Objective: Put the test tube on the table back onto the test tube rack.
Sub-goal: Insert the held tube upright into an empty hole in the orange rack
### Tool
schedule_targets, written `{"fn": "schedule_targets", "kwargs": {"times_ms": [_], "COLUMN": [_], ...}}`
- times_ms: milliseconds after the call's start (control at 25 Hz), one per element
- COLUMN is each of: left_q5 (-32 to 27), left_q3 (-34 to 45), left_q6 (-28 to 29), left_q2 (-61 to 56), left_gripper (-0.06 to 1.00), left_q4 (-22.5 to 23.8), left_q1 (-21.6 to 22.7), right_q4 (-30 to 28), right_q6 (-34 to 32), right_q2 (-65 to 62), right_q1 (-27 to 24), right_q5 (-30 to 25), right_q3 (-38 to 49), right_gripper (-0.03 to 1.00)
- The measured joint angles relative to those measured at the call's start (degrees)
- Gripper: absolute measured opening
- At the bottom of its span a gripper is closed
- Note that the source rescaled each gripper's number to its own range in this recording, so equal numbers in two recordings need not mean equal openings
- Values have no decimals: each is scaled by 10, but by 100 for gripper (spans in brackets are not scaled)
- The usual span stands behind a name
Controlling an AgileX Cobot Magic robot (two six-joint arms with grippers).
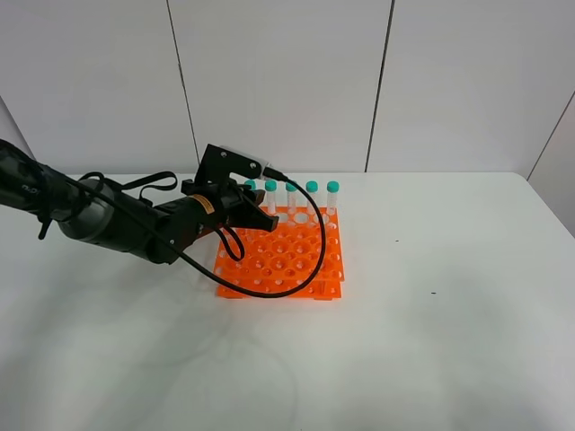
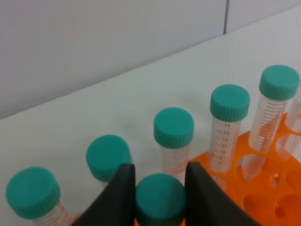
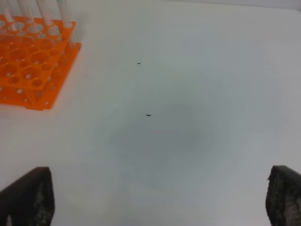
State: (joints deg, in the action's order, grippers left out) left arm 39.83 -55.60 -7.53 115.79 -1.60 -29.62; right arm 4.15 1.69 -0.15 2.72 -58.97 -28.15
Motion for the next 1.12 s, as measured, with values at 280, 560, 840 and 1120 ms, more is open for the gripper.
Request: {"fn": "schedule_targets", "kwargs": {"times_ms": [280, 560, 840, 1120], "left_q5": [2, 11, 11, -21], "left_q3": [25, 31, 31, 13], "left_q6": [1, 1, 1, 0], "left_q2": [-14, -14, -14, -14], "left_gripper": [1, 1, 1, 1], "left_q4": [-4, -4, -3, 10], "left_q1": [0, 0, 0, 0], "right_q4": [0, 0, 0, 0], "right_q6": [0, 0, 0, 0], "right_q2": [0, 0, 0, 0], "right_q1": [0, 0, 0, 0], "right_q5": [0, 0, 0, 0], "right_q3": [0, 0, 0, 0], "right_gripper": [100, 100, 100, 100]}}
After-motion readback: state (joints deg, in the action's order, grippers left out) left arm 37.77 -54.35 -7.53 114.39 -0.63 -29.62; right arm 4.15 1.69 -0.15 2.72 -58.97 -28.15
